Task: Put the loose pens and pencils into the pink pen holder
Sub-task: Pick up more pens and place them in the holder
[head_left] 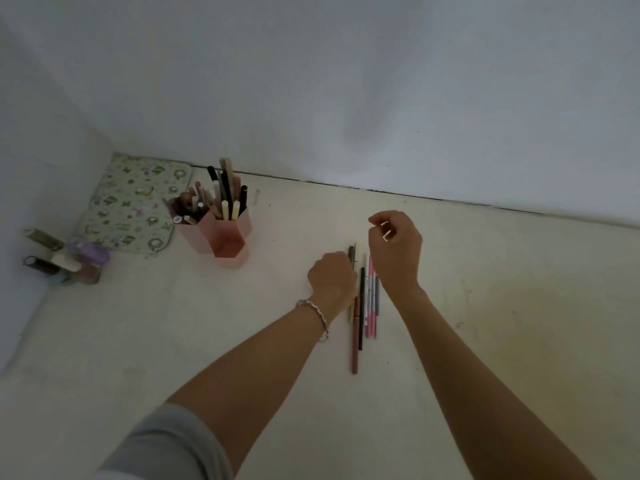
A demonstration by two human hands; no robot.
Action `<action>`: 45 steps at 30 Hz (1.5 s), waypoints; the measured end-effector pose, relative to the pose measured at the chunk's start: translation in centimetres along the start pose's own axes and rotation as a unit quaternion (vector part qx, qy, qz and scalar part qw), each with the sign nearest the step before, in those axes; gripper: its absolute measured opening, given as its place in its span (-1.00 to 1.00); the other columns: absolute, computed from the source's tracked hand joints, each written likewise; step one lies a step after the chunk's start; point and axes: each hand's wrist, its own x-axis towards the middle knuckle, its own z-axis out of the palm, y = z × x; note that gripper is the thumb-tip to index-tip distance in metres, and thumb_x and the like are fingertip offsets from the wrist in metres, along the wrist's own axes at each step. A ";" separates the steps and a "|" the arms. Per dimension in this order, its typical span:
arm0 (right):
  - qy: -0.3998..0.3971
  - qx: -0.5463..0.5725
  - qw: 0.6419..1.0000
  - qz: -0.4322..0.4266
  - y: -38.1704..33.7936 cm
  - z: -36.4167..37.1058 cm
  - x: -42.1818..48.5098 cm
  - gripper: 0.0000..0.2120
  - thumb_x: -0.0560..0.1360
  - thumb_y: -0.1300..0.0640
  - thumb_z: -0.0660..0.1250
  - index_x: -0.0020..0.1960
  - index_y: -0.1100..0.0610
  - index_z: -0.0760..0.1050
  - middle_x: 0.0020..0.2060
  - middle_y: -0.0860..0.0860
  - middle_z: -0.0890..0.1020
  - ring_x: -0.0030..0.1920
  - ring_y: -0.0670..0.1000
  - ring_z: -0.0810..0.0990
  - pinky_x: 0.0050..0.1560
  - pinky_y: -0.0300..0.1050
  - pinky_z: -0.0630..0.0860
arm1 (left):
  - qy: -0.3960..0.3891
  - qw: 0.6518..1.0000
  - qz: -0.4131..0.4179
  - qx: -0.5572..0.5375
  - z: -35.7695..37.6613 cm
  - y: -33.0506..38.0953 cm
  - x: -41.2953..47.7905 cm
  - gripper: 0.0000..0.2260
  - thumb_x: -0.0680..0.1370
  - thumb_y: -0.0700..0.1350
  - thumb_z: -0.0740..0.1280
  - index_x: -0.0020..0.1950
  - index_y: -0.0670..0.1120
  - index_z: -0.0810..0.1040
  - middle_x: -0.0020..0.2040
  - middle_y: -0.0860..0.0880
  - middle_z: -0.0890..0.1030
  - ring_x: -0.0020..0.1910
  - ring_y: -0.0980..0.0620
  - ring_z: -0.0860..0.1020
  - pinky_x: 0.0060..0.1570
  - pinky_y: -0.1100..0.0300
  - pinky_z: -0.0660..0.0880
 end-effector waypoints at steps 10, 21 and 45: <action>-0.098 -0.165 0.979 0.065 2.5 1.9 0.9 -0.78 0.50 0.25 0.24 0.12 0.19 0.54 -0.17 0.04 0.61 -0.18 0.02 0.56 -0.24 -0.22 0.47 | 0.027 0.979 0.013 -0.201 -5.9 -3.5 0.9 -0.77 0.51 -0.11 0.40 0.13 -0.12 0.50 -0.11 -0.08 0.64 -0.23 0.00 0.59 -0.25 0.18 0.51; -0.161 -0.103 0.980 0.057 -0.3 5.9 0.9 -0.68 0.53 0.26 0.23 0.27 0.16 0.45 -0.08 0.12 0.59 -0.11 0.09 0.56 0.00 0.03 0.54 | 0.011 0.925 -0.046 -0.376 -14.5 -7.6 -0.6 -0.27 0.52 -0.24 0.37 0.60 -0.08 0.08 -0.10 -0.12 0.58 -0.12 -0.05 0.64 -0.18 0.18 0.63; 0.029 0.158 0.985 -0.068 -10.3 7.4 3.3 -0.74 0.51 0.30 0.27 0.18 0.16 0.49 -0.25 -0.05 0.52 -0.29 -0.15 0.48 -0.19 -0.38 0.44 | 0.268 0.953 0.121 0.068 -16.8 -16.1 2.4 -0.57 0.65 0.09 0.14 0.51 0.02 0.36 0.46 -0.09 0.41 0.50 -0.11 0.27 0.41 -0.06 0.16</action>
